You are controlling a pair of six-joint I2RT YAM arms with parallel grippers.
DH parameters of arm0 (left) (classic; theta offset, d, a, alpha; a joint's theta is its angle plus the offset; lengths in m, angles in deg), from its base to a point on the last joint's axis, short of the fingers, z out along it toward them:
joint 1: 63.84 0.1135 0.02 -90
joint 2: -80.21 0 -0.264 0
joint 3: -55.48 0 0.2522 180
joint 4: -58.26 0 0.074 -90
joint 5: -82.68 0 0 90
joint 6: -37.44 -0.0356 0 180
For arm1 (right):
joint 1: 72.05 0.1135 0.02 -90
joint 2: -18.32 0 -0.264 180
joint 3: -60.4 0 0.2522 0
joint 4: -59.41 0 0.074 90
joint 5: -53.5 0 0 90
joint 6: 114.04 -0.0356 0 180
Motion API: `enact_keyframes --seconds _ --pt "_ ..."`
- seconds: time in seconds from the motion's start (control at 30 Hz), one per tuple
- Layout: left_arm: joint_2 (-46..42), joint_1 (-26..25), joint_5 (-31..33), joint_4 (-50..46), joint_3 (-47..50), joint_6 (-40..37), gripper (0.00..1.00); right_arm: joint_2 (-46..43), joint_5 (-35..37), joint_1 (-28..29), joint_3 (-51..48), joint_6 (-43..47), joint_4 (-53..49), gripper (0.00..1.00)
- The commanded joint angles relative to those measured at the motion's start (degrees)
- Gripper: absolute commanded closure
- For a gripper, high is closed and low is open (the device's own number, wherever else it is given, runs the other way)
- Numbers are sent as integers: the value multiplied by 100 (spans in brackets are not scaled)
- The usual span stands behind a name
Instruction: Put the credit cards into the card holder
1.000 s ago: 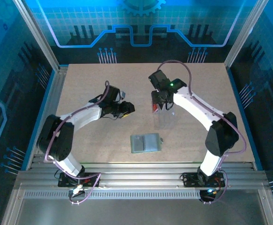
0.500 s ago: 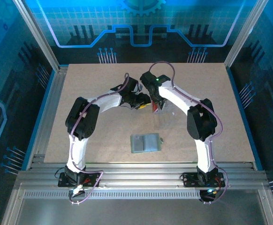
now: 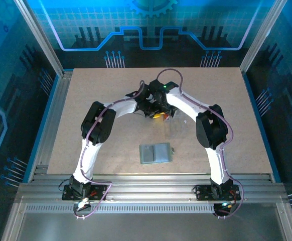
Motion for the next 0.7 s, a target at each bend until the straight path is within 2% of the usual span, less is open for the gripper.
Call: enact_keyframes --seconds 0.0,0.27,0.47,0.67 --pt "188 -48 -65 -335 -183 -109 60 77 265 54 135 52 -234 44" --pt "302 -44 46 -309 -35 -100 61 112 453 45 257 105 -372 50" --pt "312 -44 53 -283 46 -109 61 116 416 37 259 131 -381 61" --pt "321 -44 37 -296 63 -136 62 53 -50 95 286 99 -295 58"
